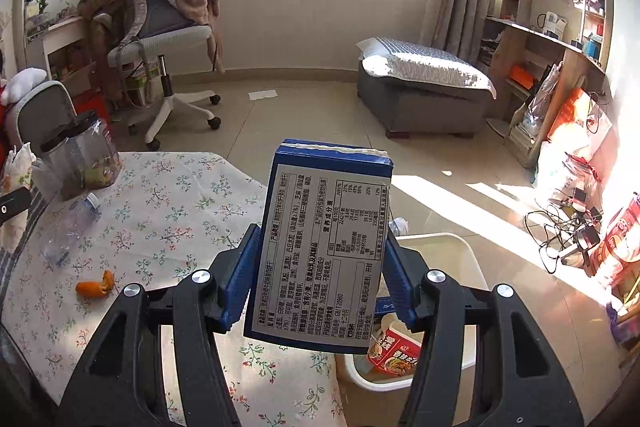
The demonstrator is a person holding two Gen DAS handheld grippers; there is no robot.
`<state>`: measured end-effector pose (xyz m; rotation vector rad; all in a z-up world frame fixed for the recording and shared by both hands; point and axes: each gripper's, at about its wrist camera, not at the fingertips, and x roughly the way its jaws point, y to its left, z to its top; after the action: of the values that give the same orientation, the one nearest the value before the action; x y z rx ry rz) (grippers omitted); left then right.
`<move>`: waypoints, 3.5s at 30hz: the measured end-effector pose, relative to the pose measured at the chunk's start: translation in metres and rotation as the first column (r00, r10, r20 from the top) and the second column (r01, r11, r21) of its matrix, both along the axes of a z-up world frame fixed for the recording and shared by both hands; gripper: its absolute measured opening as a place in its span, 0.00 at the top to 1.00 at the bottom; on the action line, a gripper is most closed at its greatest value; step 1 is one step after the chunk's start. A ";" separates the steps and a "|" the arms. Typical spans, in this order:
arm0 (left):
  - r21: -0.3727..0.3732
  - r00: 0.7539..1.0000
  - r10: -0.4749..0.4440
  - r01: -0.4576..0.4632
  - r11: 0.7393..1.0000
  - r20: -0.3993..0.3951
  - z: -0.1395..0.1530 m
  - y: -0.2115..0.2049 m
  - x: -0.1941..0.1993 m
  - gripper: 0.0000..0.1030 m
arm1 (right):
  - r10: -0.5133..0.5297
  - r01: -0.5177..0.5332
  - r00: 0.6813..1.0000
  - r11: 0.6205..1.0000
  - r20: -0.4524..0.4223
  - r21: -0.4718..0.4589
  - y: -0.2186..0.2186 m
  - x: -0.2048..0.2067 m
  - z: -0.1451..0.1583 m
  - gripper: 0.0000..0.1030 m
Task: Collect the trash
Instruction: 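Carry box and tissue to the bin and open the right tool to drop the box, then open the left tool over the bin to drop the tissue, then move both tools back over the table toward the orange peel, then grasp the orange peel with the left tool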
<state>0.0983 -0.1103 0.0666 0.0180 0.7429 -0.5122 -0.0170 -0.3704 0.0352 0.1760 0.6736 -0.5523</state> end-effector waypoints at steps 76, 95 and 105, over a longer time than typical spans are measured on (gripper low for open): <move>0.118 0.960 -0.273 0.278 0.953 -0.061 -0.040 -0.251 -0.084 0.19 | -0.379 0.378 0.925 0.921 -0.005 0.091 -0.118 -0.086 -0.014 0.07; 0.510 0.987 -0.094 0.149 0.847 -0.133 -0.114 -0.083 0.018 0.19 | -0.036 0.042 0.993 0.998 -0.109 0.055 0.011 0.026 -0.023 0.07; 0.615 0.953 -0.118 0.272 0.740 -0.279 -0.172 -0.009 0.075 0.19 | 0.082 -0.071 0.976 0.996 -0.202 0.061 0.059 0.063 -0.041 0.07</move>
<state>0.1735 -0.1194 -0.1056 0.7146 1.1240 -0.4371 0.0462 -0.3117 -0.0063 0.1441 0.8925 -0.4826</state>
